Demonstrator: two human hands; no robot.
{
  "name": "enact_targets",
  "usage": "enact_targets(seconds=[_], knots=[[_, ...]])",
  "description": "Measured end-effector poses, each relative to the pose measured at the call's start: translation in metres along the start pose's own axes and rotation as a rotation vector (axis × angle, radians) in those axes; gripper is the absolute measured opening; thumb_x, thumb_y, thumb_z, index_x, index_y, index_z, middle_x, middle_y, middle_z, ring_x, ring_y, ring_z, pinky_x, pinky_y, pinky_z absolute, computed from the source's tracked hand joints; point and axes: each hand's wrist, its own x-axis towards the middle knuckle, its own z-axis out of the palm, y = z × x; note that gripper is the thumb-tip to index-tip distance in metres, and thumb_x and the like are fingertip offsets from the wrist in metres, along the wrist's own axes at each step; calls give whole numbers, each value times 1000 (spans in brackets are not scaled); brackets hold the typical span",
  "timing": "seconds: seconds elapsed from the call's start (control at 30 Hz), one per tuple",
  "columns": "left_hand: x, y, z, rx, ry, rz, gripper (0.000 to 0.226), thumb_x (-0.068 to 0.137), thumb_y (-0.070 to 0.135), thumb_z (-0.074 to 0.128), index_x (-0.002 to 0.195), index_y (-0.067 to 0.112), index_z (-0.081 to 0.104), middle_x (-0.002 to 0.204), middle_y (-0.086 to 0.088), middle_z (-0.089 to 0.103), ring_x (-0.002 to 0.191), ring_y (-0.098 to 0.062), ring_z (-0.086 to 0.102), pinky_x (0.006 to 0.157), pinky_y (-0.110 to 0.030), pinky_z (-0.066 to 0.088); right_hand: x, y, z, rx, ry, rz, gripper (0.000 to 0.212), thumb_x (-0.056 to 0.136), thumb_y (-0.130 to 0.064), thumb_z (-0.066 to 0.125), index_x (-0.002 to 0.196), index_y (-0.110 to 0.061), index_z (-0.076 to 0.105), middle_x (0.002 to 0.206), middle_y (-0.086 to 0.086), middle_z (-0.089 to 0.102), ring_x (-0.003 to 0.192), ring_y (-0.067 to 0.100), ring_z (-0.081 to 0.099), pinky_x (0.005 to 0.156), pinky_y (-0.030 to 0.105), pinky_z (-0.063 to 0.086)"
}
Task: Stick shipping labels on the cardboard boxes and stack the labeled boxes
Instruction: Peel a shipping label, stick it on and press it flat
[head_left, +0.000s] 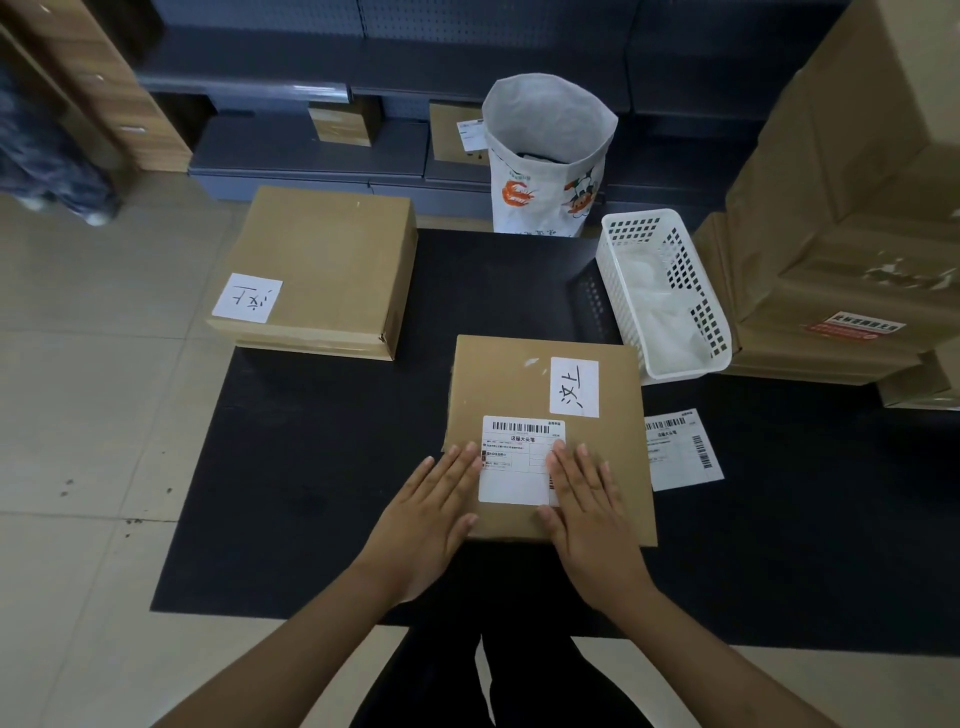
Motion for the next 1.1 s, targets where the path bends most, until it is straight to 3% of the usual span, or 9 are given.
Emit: enact_targets(seconds=[0.13, 0.27, 0.33, 0.63, 1.1], knots=[[-2, 16, -4, -83, 38, -19, 60, 104, 46, 12, 152, 10, 11, 161, -4, 5, 148, -14, -1, 117, -33, 3, -2, -10, -1, 44, 46, 45, 64, 102, -46, 20, 153, -10, 11, 162, 4, 6, 149, 19, -1, 119, 39, 1], [-4, 38, 0, -139, 21, 117, 61, 103, 47, 15, 153, 11, 11, 161, -3, 5, 148, -12, -2, 118, -32, 4, -15, -23, 3, 5, -19, -177, 60, 103, -41, 23, 153, -9, 15, 162, 5, 9, 149, 20, 3, 118, 41, 9], [-4, 38, 5, -131, 0, 130, 62, 103, 48, 16, 153, 11, 10, 161, -2, 6, 148, -12, -2, 118, -33, 6, -18, -19, 6, -12, -43, -197, 59, 103, -41, 22, 153, -10, 16, 162, 4, 9, 149, 18, 4, 117, 41, 10], [-8, 30, 9, -71, 6, 113, 60, 104, 45, 16, 152, 10, 18, 160, -6, 16, 148, -14, 6, 116, -33, 12, -23, 3, -1, -100, -36, -151, 56, 103, -40, 20, 151, -11, 24, 160, 4, 21, 149, 17, 10, 118, 43, 13], [-14, 29, 7, -120, 3, 29, 59, 103, 44, 19, 153, 12, 15, 160, -3, 11, 148, -11, 4, 118, -29, 5, -24, 13, -7, -71, -24, -119, 56, 104, -40, 16, 151, -11, 23, 160, 3, 19, 148, 18, 13, 117, 44, 16]])
